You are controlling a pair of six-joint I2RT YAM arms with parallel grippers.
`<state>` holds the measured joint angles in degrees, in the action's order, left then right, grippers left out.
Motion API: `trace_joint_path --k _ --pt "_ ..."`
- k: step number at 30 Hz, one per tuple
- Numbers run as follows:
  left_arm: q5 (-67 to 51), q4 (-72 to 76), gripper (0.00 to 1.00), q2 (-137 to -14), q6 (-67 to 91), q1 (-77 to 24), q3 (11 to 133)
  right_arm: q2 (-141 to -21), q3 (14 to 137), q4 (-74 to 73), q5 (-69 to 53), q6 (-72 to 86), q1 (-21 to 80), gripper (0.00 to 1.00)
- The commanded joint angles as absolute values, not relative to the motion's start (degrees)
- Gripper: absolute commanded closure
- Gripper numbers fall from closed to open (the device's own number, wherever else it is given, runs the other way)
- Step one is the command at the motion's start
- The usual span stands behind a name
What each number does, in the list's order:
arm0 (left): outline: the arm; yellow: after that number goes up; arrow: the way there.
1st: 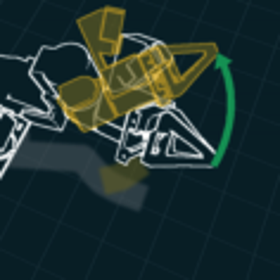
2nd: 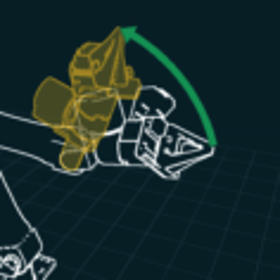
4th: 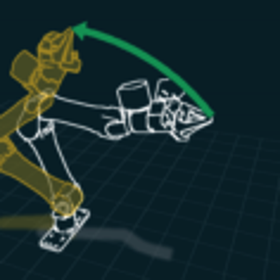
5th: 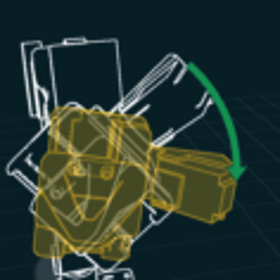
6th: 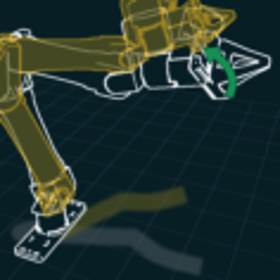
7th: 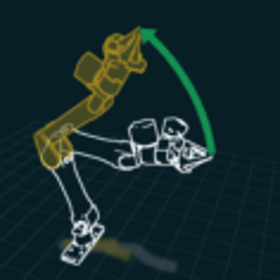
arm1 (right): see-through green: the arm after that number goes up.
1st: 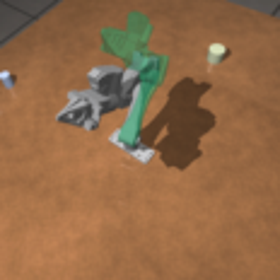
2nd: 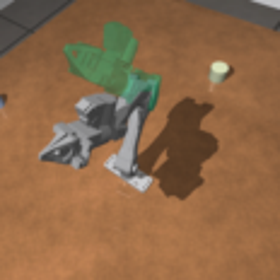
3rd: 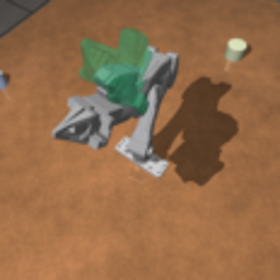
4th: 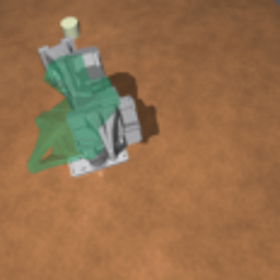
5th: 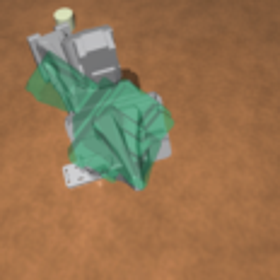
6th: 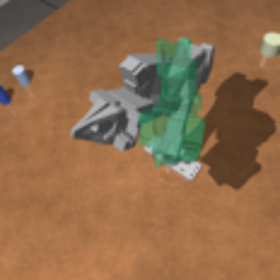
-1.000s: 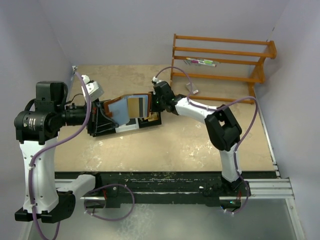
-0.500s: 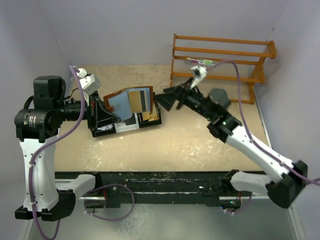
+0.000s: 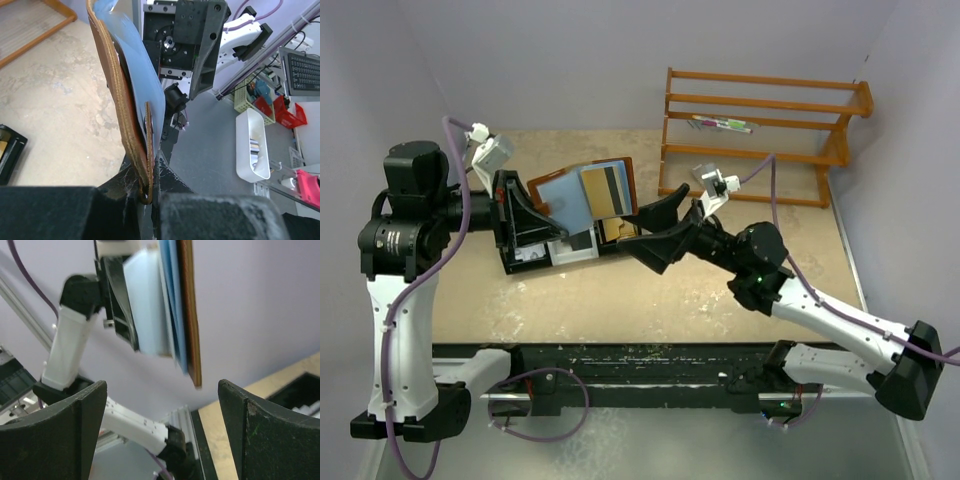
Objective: Take the credit cards out of the card holder
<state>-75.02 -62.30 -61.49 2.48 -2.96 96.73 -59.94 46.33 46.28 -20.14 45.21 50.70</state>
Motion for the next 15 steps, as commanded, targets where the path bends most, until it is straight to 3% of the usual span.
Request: trace_joint_path --k 1,6,9,10,11,12,13,14,15 --pt "-79.29 -56.54 1.00 -59.59 6.82 -2.64 95.18 -62.58 52.97 53.05 -15.30 43.40 52.86 0.12" --pt "-82.29 -55.12 1.00 -58.21 7.91 -2.64 92.01 -65.12 56.14 53.13 -13.47 43.98 53.72 0.45" --pt "-82.60 -55.43 1.00 -57.52 6.32 -2.64 91.25 -65.31 58.75 48.76 -14.06 42.82 53.76 0.92" --pt "-82.57 -56.62 0.94 -57.49 4.73 -2.64 91.48 -65.01 59.84 45.99 -14.14 41.79 53.79 1.00" --pt "-82.08 -59.17 0.78 -57.80 1.53 -2.64 92.43 -64.58 60.61 43.31 -14.20 40.51 53.78 1.00" --pt "-79.61 -65.10 0.48 -58.64 -3.96 -2.64 94.50 -64.04 61.48 39.69 -14.51 38.98 53.78 1.00" --pt "-77.09 -71.55 0.29 -59.60 -11.66 -2.59 97.07 -63.72 62.85 35.44 -15.72 37.28 53.79 1.00" --pt "-75.00 -76.83 0.17 -60.59 -20.60 -2.63 98.94 -63.64 64.70 29.60 -17.12 33.90 53.74 1.00" --pt "-72.12 -81.12 0.13 -61.36 -24.33 -2.64 100.82 -63.81 67.31 23.05 -18.34 31.44 53.73 1.00"
